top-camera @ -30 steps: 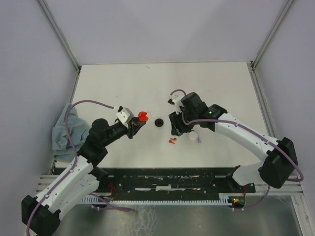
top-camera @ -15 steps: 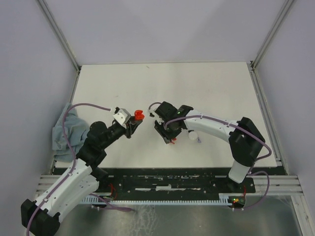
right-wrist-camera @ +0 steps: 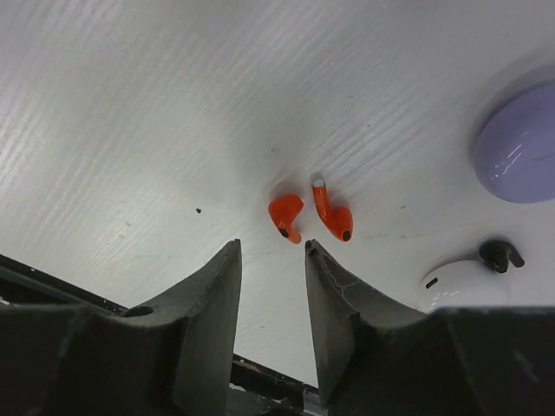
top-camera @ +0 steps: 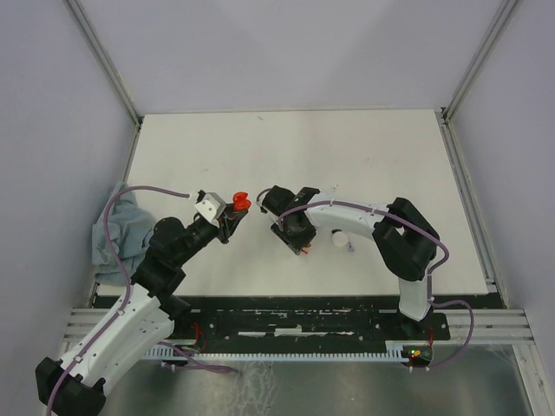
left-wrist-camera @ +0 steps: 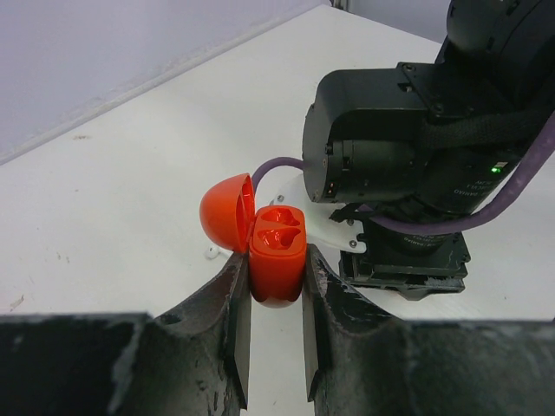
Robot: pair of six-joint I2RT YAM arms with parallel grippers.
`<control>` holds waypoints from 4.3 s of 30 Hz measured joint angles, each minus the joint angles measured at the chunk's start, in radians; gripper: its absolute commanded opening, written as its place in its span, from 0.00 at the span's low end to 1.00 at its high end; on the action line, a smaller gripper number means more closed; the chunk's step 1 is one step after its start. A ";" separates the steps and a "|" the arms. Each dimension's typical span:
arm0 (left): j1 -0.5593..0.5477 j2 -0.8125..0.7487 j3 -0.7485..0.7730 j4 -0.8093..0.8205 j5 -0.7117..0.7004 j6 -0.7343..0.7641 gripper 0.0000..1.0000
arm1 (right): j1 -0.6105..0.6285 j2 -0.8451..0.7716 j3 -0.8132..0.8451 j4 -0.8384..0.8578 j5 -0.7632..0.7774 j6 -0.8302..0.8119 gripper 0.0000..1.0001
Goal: Insert the wireless bluetooth earbuds into the charging case
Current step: Pick up the earbud from the center of the board, then place the earbud in the charging case.
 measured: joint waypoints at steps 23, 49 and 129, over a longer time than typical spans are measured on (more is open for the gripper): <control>0.000 -0.012 -0.003 0.000 0.009 0.000 0.03 | 0.006 0.104 0.039 0.000 0.041 -0.011 0.32; 0.000 -0.031 -0.045 0.166 0.072 -0.041 0.03 | 0.005 -0.164 0.044 -0.018 0.095 0.037 0.17; -0.057 0.415 -0.087 1.004 0.244 -0.137 0.03 | -0.007 -0.698 -0.189 0.712 -0.043 0.548 0.15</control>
